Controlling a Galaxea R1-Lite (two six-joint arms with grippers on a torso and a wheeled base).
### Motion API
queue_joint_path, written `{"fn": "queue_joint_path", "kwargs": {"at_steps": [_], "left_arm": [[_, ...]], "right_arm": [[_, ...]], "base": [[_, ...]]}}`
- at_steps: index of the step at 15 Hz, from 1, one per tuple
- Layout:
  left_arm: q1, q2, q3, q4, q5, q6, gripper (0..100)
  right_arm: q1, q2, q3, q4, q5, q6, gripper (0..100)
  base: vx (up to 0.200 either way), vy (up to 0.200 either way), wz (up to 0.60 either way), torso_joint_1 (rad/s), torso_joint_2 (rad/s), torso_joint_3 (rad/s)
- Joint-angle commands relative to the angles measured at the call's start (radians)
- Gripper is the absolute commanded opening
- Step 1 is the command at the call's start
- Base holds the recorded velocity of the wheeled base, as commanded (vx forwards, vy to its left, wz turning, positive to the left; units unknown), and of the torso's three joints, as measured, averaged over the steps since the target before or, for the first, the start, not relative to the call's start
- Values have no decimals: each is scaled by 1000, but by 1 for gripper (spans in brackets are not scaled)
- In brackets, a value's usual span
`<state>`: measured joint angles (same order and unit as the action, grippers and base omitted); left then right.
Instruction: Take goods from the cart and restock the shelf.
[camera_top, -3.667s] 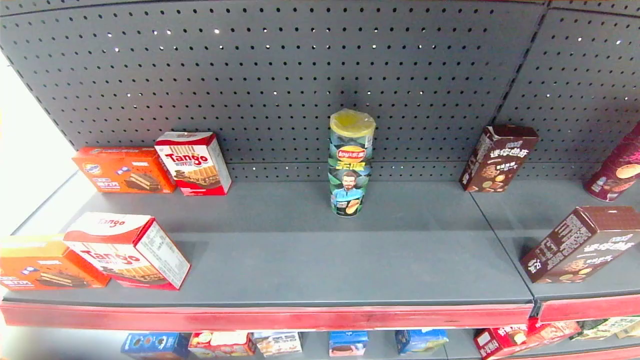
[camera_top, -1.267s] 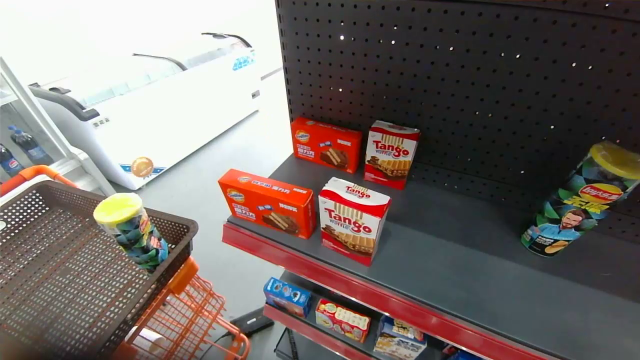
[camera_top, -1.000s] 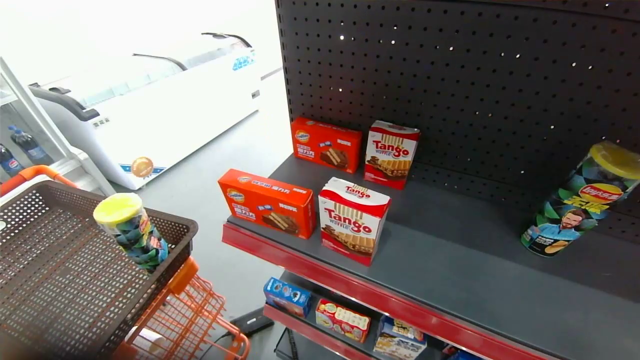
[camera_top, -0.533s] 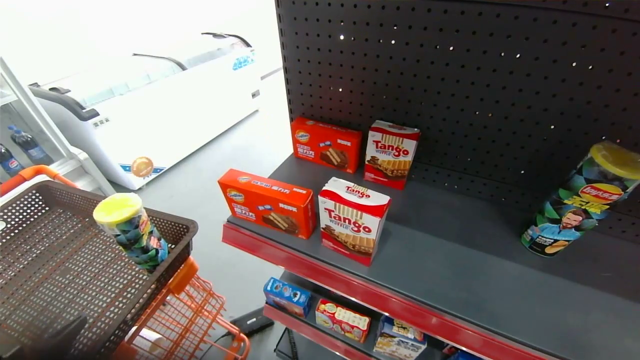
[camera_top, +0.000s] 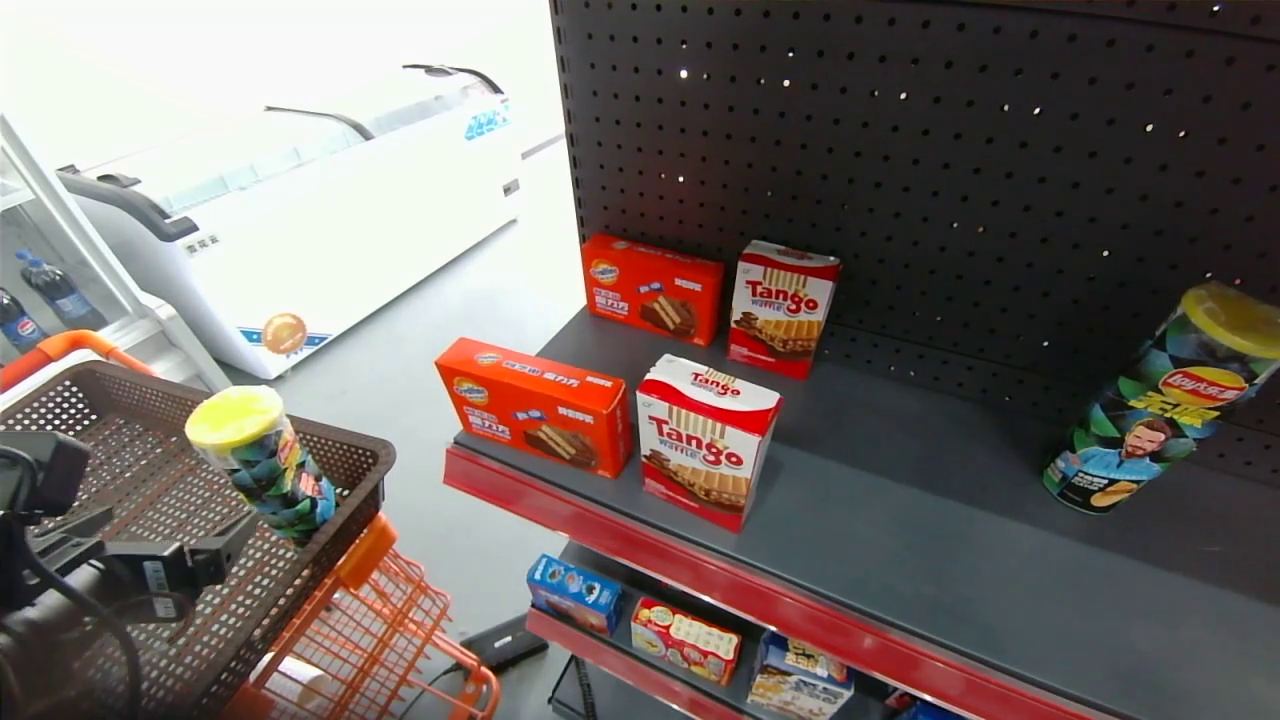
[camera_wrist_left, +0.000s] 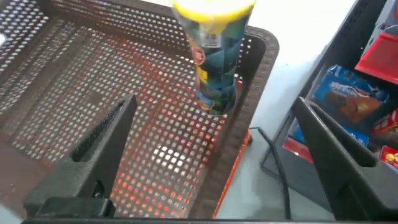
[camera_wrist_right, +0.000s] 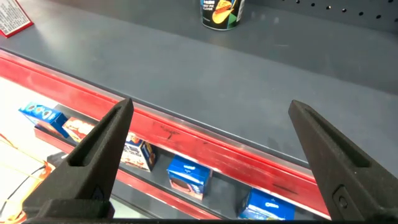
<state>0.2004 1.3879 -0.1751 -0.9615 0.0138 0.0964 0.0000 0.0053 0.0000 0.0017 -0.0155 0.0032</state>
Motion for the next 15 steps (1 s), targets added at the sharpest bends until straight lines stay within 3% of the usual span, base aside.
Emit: {"fn": "queue_joint_path", "kwargs": {"at_steps": [1,7,9,15], "left_arm": [[-21,278,16,-181,-11,0,100],[-13,577,-55,-534,-11,5,100],[-13,640,-81,-605,-9,5,100],[20,741,-221,-609,-5,5,100]], "right_arm": [[0,1,0,0,0,0,100],[0,1,0,0,0,0,100],[0,1,0,0,0,0,100],[0,1,0,0,0,0,100]], "base": [[0,0,0,0,0,0],[0,0,0,0,0,0],[0,0,0,0,0,0],[0,0,0,0,0,0]]}}
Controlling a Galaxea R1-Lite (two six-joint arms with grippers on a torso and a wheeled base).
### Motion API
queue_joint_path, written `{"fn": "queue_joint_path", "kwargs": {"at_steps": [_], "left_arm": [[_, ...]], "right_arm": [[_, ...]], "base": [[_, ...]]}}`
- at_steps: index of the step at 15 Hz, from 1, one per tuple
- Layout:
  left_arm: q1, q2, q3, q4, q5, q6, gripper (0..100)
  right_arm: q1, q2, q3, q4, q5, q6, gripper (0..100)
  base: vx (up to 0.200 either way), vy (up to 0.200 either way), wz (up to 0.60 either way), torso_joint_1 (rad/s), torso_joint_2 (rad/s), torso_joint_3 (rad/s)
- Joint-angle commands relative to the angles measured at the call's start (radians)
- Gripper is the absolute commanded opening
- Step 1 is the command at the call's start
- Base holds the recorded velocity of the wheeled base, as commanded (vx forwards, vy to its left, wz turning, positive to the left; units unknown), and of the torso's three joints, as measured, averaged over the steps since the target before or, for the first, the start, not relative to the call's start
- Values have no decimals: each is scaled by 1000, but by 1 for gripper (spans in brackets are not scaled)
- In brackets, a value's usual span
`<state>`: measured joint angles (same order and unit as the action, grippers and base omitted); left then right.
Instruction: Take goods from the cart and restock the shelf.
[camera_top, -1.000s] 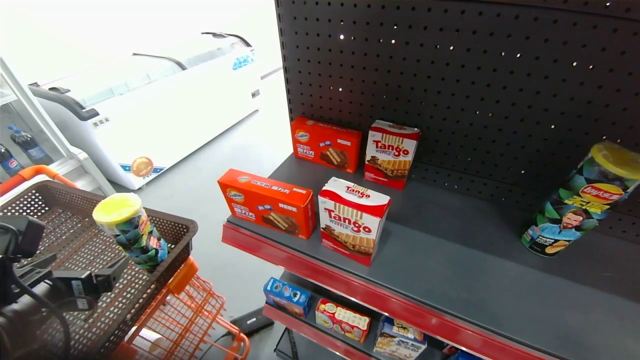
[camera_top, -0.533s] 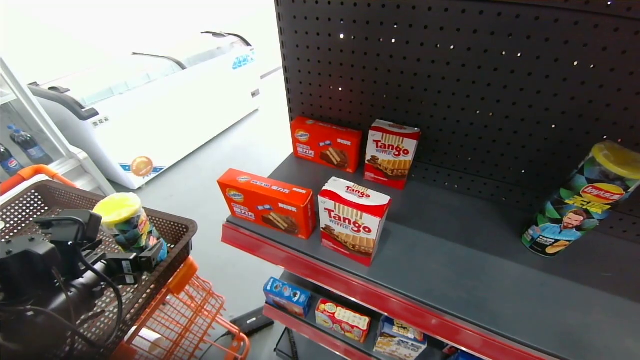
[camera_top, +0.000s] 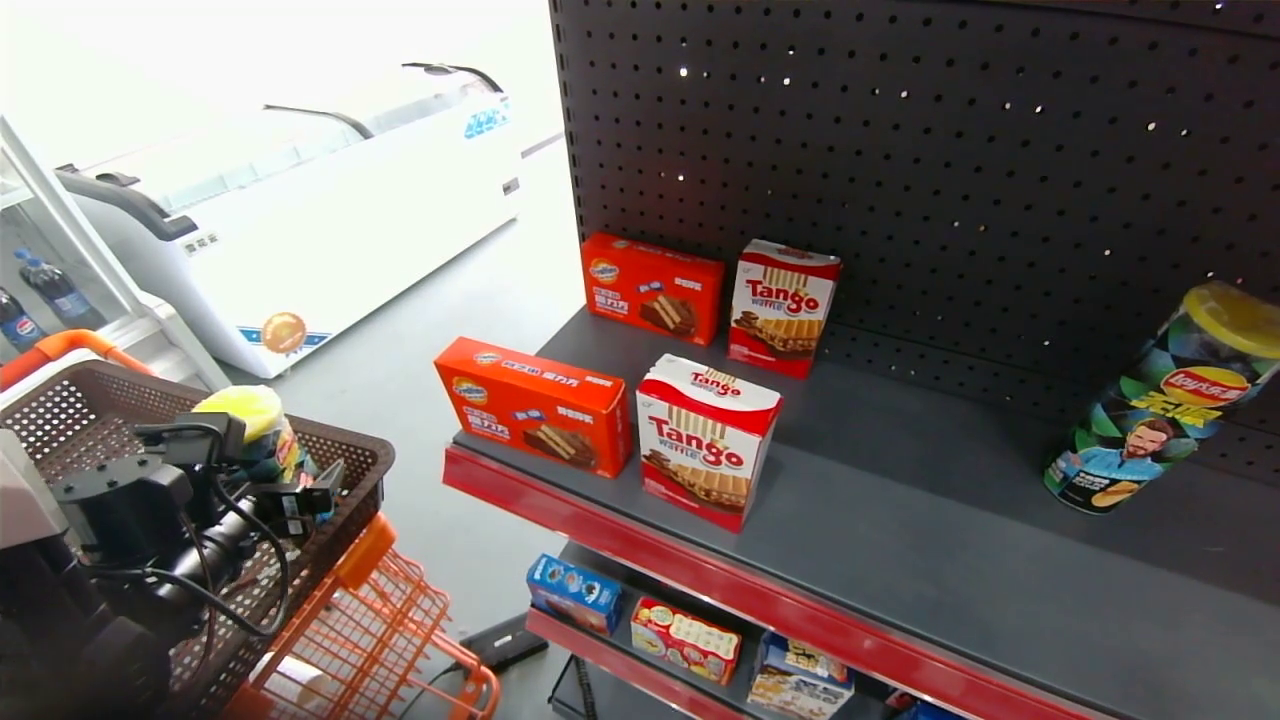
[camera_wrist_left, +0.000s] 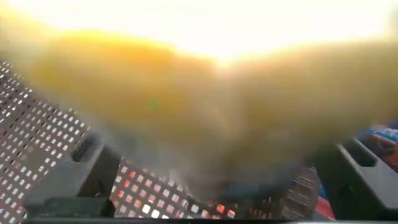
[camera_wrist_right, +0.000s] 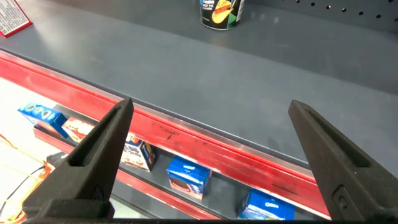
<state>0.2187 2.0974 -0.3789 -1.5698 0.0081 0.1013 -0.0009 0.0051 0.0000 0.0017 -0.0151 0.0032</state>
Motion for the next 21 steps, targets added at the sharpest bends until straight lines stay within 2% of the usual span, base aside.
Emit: {"fn": "queue_joint_path", "kwargs": {"at_steps": [1,9,11,12,14,15,16,18,19,20,21], "left_arm": [[2,35,-23,-1,1,0,0],[-13,16,-71,-1,1,5,0],[-24,-63,-117,-1,10,49,0],[-29,-134,-153,17,6,61,0],[-41,-217,-178,114,6,61,0],[-44,-332,-163,246,-14,58,0],[-42,-390,-150,295,-43,55,0],[-47,-461,-141,313,-97,58,0],[-70,-488,-135,320,-109,58,0],[-81,-502,-144,326,-108,55,0],[-98,-528,-140,349,-135,41,0]], "right_arm": [[1,1,0,0,0,0,100],[1,1,0,0,0,0,100],[1,1,0,0,0,0,100],[1,1,0,0,0,0,100],[1,1,0,0,0,0,100],[1,1,0,0,0,0,100],[1,1,0,0,0,0,100],[1,1,0,0,0,0,100],[1,1,0,0,0,0,100],[1,1,0,0,0,0,100],[1,1,0,0,0,0,100]], "base": [[0,0,0,0,0,0],[0,0,0,0,0,0],[0,0,0,0,0,0],[0,0,0,0,0,0],[0,0,0,0,0,0],[0,0,0,0,0,0],[0,0,0,0,0,0],[0,0,0,0,0,0],[0,0,0,0,0,0],[0,0,0,0,0,0],[0,0,0,0,0,0]]}}
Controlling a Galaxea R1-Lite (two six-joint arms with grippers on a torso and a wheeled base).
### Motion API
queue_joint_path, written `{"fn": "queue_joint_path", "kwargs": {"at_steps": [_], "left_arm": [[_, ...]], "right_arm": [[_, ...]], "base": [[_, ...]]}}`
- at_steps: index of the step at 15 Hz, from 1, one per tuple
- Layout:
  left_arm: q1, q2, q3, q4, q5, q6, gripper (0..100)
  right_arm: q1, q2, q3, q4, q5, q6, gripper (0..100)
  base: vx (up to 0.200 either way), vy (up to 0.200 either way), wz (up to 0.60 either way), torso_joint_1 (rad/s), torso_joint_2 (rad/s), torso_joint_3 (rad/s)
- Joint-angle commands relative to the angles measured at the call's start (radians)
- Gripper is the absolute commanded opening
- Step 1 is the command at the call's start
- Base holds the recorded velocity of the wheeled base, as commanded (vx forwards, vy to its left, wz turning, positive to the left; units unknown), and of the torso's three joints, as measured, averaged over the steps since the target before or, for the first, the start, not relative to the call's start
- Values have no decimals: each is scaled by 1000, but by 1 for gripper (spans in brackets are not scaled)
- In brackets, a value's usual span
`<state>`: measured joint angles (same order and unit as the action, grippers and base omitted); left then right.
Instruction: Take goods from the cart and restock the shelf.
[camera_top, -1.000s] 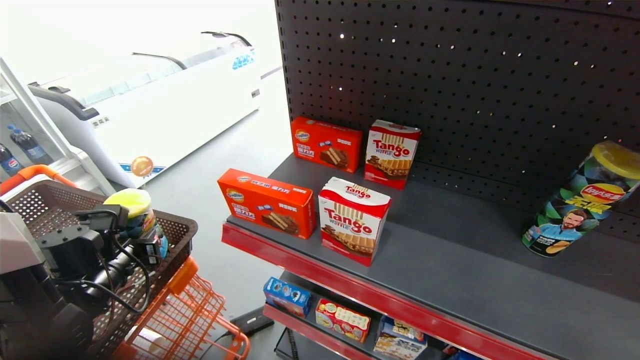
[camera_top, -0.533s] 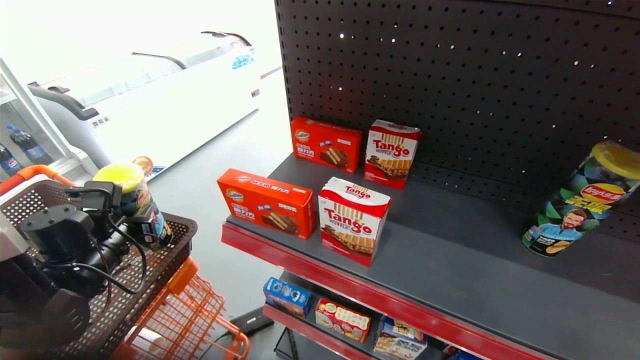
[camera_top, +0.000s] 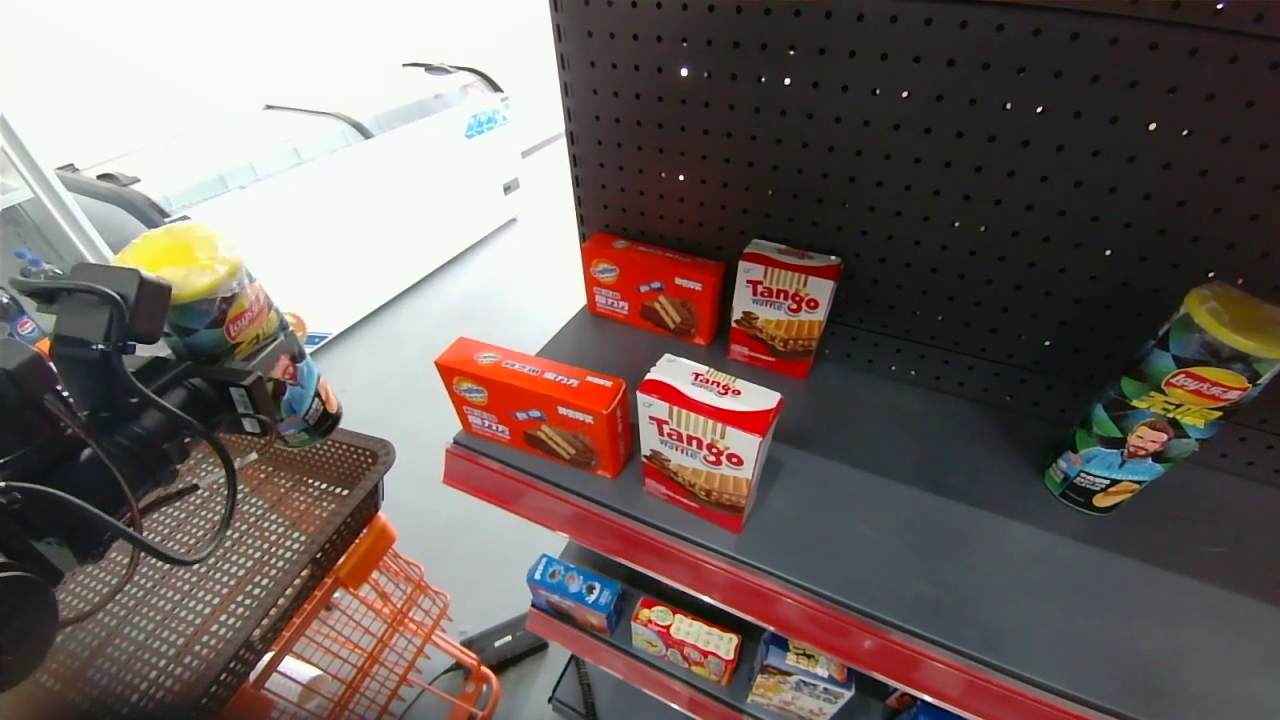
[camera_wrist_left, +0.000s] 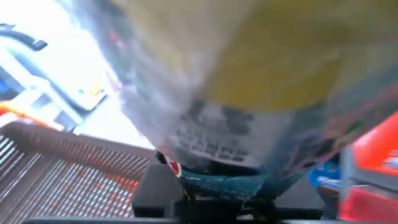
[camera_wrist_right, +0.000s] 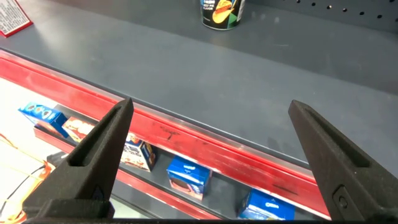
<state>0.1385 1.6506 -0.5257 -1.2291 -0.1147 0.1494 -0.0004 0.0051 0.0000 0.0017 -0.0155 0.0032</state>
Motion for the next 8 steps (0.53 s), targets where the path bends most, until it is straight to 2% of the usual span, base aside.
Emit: {"fn": "queue_joint_path", "kwargs": {"at_steps": [1,2,4,6,8], "left_arm": [[-43,-189,66,31,-99,-14,0],[-51,-264,116,71,-132,-17,0],[-69,-442,191,254,-145,-28,0],[-143,-551,201,421,-143,-44,0],[-168,-578,202,459,-145,-44,0]], "right_arm": [[0,1,0,0,0,0,100],[0,1,0,0,0,0,100],[0,1,0,0,0,0,100],[0,1,0,0,0,0,100],[0,1,0,0,0,0,100]], "base": [[0,0,0,0,0,0],[0,0,0,0,0,0],[0,0,0,0,0,0],[0,0,0,0,0,0],[0,0,0,0,0,0]]}}
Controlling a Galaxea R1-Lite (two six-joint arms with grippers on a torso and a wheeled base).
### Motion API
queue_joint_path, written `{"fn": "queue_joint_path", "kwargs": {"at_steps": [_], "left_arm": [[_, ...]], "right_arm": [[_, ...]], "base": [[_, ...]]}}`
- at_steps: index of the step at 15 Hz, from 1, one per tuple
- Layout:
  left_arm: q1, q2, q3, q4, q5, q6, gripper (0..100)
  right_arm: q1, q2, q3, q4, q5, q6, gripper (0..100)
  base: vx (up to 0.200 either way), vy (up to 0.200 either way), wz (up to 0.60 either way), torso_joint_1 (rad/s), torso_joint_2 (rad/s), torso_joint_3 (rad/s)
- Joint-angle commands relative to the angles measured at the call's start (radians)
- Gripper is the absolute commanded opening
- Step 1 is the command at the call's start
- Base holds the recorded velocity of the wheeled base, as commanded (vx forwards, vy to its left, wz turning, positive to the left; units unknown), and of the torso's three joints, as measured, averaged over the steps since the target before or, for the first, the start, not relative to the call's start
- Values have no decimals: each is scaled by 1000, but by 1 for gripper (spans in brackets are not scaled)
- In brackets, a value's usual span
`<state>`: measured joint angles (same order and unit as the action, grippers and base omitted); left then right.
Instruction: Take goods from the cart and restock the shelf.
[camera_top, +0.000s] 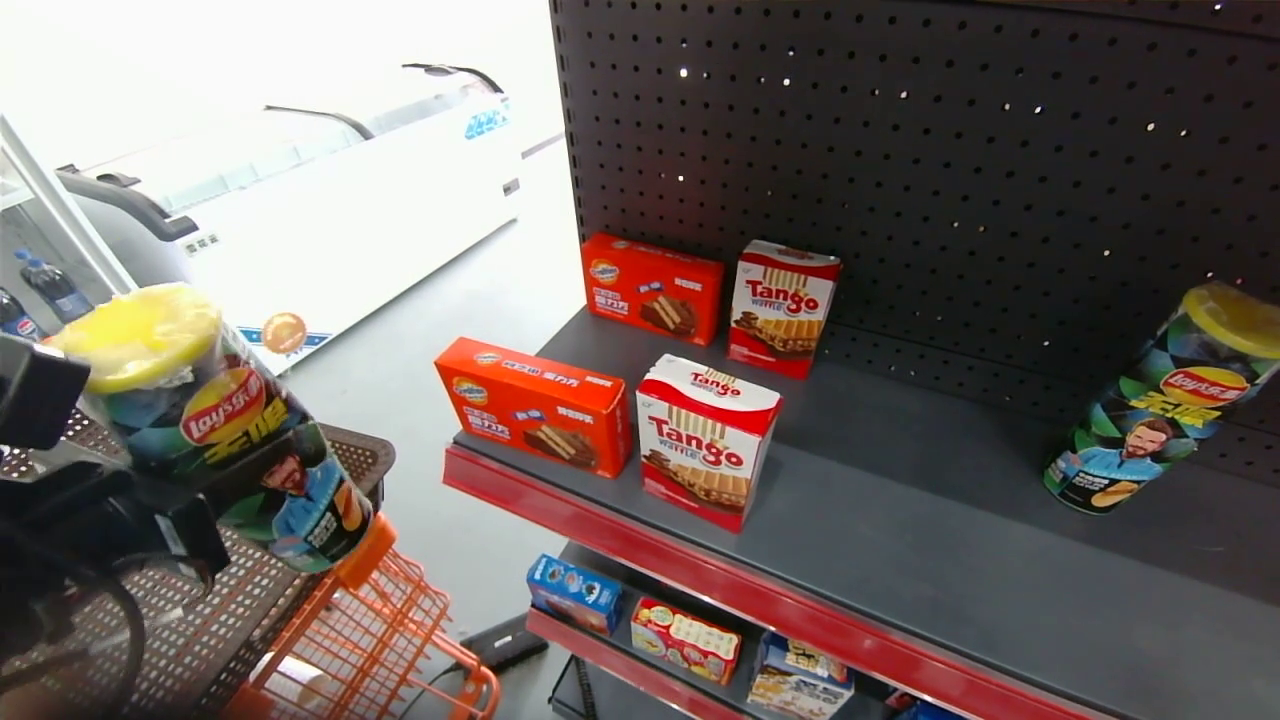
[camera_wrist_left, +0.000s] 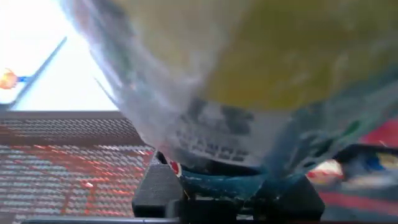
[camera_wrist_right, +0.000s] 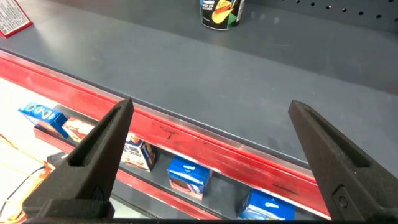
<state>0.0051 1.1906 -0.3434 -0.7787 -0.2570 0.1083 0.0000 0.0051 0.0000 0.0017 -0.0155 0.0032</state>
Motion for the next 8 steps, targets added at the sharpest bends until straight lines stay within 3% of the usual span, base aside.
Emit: {"fn": "queue_joint_path", "kwargs": {"at_steps": [1,3,4,5,7,8], "left_arm": [[-91,-120,20,10,-4,-4,0],[-155,-120,21,10,-7,-12,0],[-198,-109,18,15,-19,-36,0],[-198,-109,18,15,-19,-36,0],[-307,-112,58,16,-79,-39,0],[-336,-109,53,15,-87,-39,0]], "right_arm": [[0,1,0,0,0,0,100],[0,1,0,0,0,0,100],[0,1,0,0,0,0,100],[0,1,0,0,0,0,100],[0,1,0,0,0,0,100],[0,1,0,0,0,0,100]], "base": [[0,0,0,0,0,0],[0,0,0,0,0,0],[0,0,0,0,0,0],[0,0,0,0,0,0],[0,0,0,0,0,0],[0,0,0,0,0,0]]}}
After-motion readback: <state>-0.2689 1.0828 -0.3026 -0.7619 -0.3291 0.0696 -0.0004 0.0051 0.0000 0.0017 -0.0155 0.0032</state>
